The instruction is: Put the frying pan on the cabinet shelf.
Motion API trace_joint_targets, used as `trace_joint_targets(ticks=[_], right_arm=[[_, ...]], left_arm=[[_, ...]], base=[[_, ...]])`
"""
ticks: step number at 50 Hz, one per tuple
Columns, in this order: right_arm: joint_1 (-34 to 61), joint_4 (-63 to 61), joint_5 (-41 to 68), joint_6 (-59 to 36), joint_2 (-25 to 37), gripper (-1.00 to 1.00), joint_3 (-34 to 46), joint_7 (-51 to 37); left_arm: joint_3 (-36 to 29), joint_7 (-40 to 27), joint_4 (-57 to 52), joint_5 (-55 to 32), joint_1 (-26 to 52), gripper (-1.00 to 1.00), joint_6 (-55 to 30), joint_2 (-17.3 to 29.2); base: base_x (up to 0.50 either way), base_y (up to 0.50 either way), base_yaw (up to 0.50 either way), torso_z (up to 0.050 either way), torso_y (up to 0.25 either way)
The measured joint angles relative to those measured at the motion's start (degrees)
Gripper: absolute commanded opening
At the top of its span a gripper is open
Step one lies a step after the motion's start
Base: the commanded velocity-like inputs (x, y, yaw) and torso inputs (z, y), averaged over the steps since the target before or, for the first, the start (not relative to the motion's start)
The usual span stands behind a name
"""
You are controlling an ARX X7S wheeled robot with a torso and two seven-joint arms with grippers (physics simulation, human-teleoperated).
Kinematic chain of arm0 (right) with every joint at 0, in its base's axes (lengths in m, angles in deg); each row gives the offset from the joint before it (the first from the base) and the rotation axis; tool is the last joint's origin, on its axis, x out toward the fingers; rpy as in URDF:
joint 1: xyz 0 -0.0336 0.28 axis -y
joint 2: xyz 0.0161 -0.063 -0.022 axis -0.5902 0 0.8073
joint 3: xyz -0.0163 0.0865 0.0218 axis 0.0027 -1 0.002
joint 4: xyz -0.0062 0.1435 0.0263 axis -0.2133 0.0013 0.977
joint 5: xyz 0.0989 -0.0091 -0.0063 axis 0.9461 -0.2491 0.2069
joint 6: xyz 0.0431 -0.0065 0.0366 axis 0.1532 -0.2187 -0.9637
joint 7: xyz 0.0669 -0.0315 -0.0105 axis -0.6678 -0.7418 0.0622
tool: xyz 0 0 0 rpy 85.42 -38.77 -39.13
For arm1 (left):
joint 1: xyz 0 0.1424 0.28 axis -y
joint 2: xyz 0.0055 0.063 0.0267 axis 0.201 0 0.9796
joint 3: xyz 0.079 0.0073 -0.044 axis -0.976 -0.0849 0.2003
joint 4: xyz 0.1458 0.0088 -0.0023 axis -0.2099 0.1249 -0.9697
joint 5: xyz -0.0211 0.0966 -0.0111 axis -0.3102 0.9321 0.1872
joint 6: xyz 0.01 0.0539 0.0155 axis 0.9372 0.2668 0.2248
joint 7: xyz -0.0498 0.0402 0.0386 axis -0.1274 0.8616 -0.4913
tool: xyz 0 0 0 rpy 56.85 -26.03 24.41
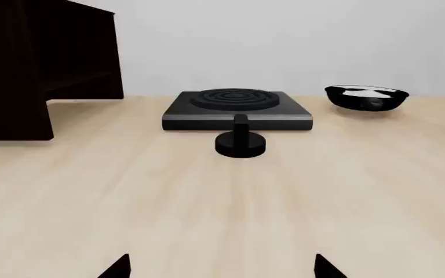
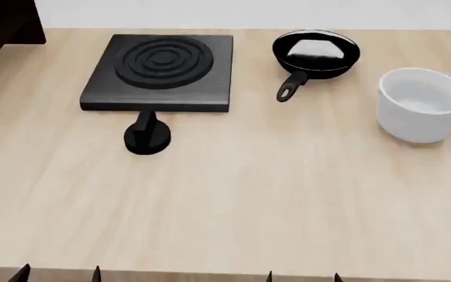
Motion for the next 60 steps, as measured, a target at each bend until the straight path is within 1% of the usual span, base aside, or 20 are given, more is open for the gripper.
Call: trace_joint_targets(ticks=[1,13,32,60], right_arm=[[-0.67,0.68,-0.78,0.84,0.77,1.0,0.83,-0.81],[-0.11,0.75,1.11,0.51,1.49,1.0,1.64,-1.7],[-0.29,-2.02,2.9,-1.84,3.59,1.0,4.06,-3.98],[-0.14,-2.1,4.85,-1.73,5.65,1.0,6.32,-6.11]], left_arm=[[-0.43,-0.64,0.67,0.09,-0.67,1.0,0.84,0.04],[-1.63,-1.52,0.02,-1.52,-0.2,1.0,-0.25,1.25],[-5.58,-1.82,0.25,-1.96,-0.27,1.0,1.61,4.05],[-8.16,-3.94,0.38,-2.9,0.07,1.0,1.69,6.11]], base=[[0.0,0.0,0.0,0.0,0.0],[0.0,0.0,0.0,0.0,0.0],[0.0,0.0,0.0,0.05,0.037],[0.0,0.0,0.0,0.05,0.046]])
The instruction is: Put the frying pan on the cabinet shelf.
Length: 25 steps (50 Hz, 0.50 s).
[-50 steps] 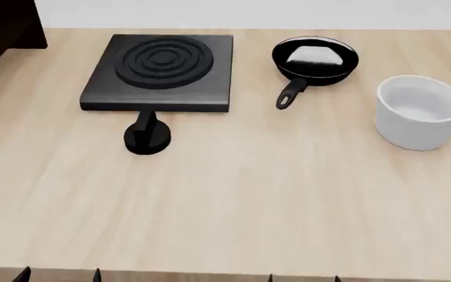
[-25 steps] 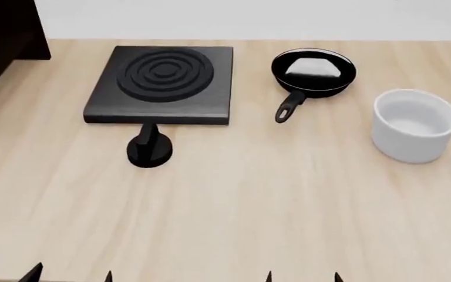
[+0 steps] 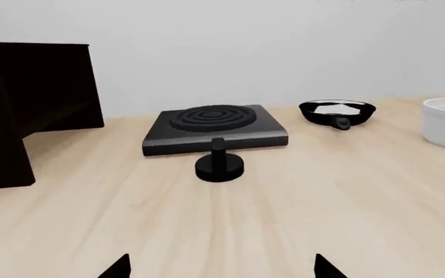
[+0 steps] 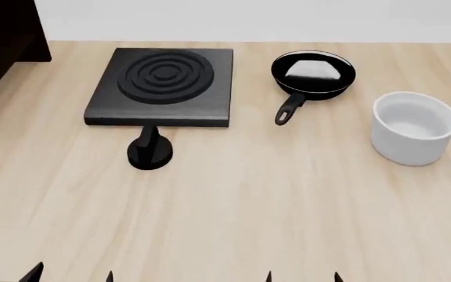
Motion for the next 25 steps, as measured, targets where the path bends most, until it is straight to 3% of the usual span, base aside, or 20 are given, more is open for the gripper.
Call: trace_joint_targets(ticks=[5,10,25], right_arm=[[0.28,1.36,0.6,1.41,0.19,1.0,0.13,-0.11],[0.54,2.43,1.2,2.35,0.35,1.0,0.18,-0.36],[0.58,2.57,1.6,3.21,1.05,1.0,0.68,-2.09]], left_arm=[[-0.07,-0.43,0.02,-0.55,0.04,1.0,0.19,0.15],[0.12,-1.07,-0.17,-1.29,0.1,1.0,-0.02,0.22],[-0.12,-2.5,-0.48,-2.56,0.2,1.0,-0.46,0.7]], base=[[0.0,0.0,0.0,0.047,0.046],[0.03,0.05,0.0,0.0,0.0],[0.39,0.4,0.0,0.0,0.0]])
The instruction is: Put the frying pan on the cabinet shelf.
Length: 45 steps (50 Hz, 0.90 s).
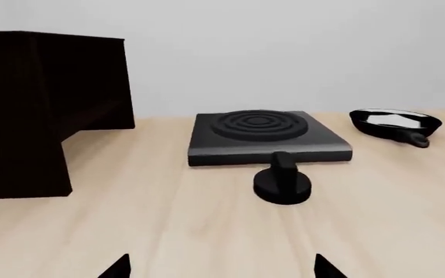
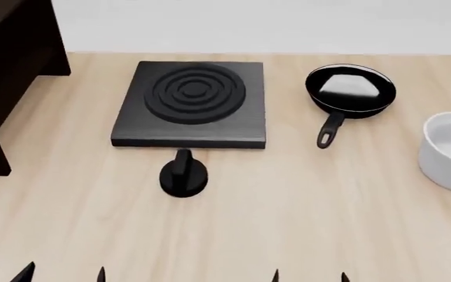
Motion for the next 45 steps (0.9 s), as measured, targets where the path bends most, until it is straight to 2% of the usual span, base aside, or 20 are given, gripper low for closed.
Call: trace_joint_targets(ticks=[19,45], right_arm=[[-1.15,-6.77,-0.75,-4.93,1.22,1.0,1.35,-2.65],[-0.63,-5.94,0.13,-4.55,2.23,1.0,2.36,-3.62]], left_arm=[[-0.68,-1.03,-0.03,-1.12,0.29,1.0,-0.38,0.75],[-1.72,-2.29,-0.15,-2.26,0.66,1.0,-1.03,1.59]], base=[[0.49,0.09,0.0,0.0,0.0],[0.5,0.02,0.0,0.0,0.001]])
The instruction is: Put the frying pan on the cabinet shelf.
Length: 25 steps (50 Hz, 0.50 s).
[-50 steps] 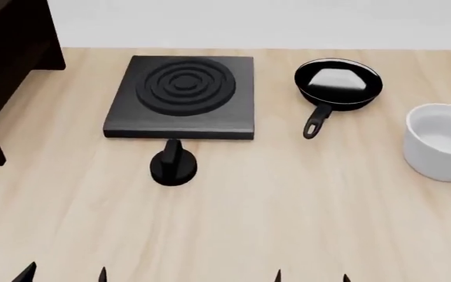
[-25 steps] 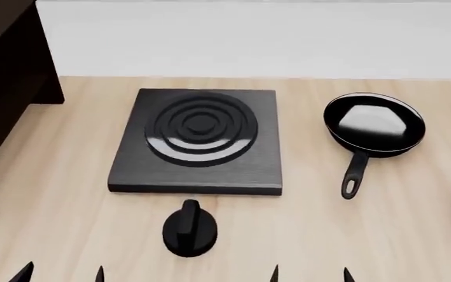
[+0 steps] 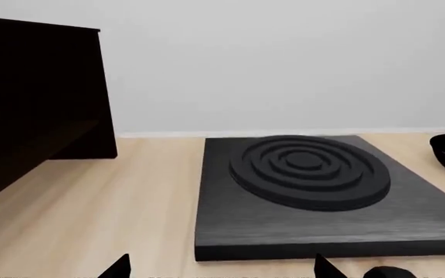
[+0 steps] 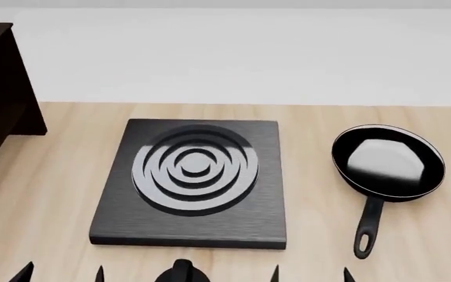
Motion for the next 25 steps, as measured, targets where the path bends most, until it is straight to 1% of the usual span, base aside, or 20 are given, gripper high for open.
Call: trace_joint_targets(ticks=[8,21,25], right_arm=[[0.04,0.17,0.03,-0.08,0.24,1.0,0.34,-0.48],[0.18,0.21,0.19,-0.37,0.62,1.0,0.84,-1.16],[0.19,0.24,0.55,-0.41,0.66,1.0,0.82,-1.32]], left_arm=[[-0.26,-0.44,0.1,-0.3,0.11,1.0,-0.19,0.2],[-0.33,-1.44,-0.55,-1.17,0.2,1.0,-1.33,0.41],[-0.62,-1.64,-0.7,-1.11,0.2,1.0,-1.72,0.61]], base=[[0.5,0.05,0.0,0.0,0.0],[0.5,0.15,0.0,0.0,0.0],[0.32,0.11,0.0,0.0,0.0]])
